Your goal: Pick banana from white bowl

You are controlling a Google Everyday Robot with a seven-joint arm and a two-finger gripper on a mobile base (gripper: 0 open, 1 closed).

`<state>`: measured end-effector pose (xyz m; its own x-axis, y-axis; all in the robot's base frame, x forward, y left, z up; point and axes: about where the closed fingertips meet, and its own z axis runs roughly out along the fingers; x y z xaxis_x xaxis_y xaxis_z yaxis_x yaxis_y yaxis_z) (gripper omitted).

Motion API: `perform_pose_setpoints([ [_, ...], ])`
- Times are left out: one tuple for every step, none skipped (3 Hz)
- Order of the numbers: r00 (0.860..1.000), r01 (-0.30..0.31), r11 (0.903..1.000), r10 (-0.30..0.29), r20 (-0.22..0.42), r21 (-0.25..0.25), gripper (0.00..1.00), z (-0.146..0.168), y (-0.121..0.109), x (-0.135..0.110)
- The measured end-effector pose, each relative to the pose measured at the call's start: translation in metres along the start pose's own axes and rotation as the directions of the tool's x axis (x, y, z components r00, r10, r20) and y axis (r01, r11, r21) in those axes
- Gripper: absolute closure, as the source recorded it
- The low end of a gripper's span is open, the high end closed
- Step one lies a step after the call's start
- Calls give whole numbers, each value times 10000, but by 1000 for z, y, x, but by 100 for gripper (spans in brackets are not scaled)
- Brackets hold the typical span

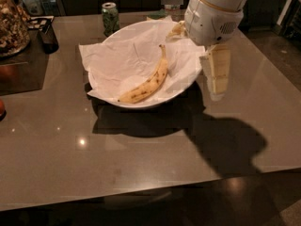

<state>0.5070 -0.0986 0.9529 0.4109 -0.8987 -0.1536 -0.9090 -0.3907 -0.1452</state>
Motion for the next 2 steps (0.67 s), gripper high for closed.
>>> perform_pose_setpoints([
  [10000,9,9992,-10,25,400,0,0,-10,-2],
  [9996,-23,9974,3,272,718,0,2,-18,-2],
])
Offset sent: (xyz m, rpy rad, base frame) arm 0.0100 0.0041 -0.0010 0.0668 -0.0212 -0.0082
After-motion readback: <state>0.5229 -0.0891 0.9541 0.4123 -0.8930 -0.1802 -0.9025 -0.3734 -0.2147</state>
